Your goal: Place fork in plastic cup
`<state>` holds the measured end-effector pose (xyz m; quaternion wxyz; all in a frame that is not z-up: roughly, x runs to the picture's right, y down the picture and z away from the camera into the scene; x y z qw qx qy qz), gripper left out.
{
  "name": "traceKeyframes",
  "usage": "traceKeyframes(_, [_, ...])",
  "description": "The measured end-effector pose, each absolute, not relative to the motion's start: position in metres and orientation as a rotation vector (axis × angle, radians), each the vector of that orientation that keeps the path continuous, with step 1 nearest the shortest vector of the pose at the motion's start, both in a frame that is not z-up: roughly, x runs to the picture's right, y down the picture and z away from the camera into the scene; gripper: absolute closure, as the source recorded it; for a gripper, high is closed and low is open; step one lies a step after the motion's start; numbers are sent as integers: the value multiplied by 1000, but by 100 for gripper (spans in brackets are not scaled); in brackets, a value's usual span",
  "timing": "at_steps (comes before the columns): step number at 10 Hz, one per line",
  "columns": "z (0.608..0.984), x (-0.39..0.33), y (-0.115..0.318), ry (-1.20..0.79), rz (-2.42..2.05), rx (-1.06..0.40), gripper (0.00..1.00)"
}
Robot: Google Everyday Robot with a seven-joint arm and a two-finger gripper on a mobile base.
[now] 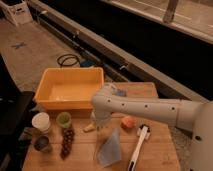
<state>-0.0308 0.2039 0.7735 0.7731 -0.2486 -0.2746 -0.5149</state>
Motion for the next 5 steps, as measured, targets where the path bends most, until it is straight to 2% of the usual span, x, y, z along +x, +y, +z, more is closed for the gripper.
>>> traceKeyframes(3, [780,-17,171,-490,-1025,-515,100])
traceKeyframes(5, [795,-7,134,-401,-977,-494,100])
